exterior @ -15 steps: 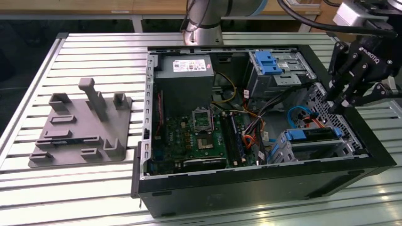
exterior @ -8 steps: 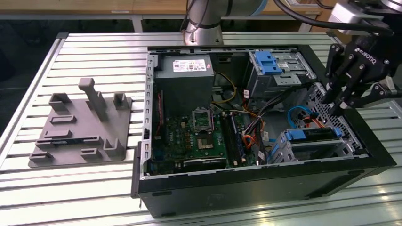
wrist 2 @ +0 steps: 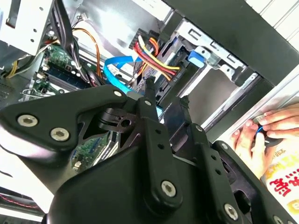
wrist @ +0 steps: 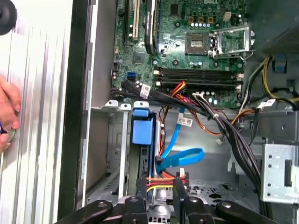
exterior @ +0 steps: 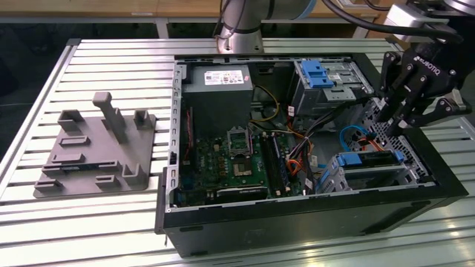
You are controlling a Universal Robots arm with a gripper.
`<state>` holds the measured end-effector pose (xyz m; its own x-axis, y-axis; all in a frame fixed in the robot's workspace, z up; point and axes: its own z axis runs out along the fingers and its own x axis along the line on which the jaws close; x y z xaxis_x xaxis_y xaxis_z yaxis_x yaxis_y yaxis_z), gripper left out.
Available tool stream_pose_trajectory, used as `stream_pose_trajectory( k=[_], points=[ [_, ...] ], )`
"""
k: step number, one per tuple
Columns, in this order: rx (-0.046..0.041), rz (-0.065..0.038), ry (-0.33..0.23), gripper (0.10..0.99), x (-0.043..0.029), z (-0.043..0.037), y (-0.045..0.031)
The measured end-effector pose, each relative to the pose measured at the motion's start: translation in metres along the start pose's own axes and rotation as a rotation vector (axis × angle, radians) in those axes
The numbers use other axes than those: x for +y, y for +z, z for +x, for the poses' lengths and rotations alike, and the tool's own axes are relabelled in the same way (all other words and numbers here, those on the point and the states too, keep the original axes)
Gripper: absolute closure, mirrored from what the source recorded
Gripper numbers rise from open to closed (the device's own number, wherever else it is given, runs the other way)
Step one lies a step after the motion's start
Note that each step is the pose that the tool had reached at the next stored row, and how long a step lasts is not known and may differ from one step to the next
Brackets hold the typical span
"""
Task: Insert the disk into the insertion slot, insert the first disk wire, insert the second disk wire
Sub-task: 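Insert the first disk wire, then insert the second disk wire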
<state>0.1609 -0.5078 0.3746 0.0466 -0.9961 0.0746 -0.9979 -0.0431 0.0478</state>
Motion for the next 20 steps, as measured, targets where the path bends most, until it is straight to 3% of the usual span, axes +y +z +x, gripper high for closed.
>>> stream_pose_trajectory(
  k=[13, 20],
  points=[
    [0.0009, -0.001, 0.002, 0.729, 0.0033, -0.0014, 0.0026],
    [0.0003, -0.017, 0.001, 0.729, 0.0065, -0.0012, 0.0058]
  ],
)
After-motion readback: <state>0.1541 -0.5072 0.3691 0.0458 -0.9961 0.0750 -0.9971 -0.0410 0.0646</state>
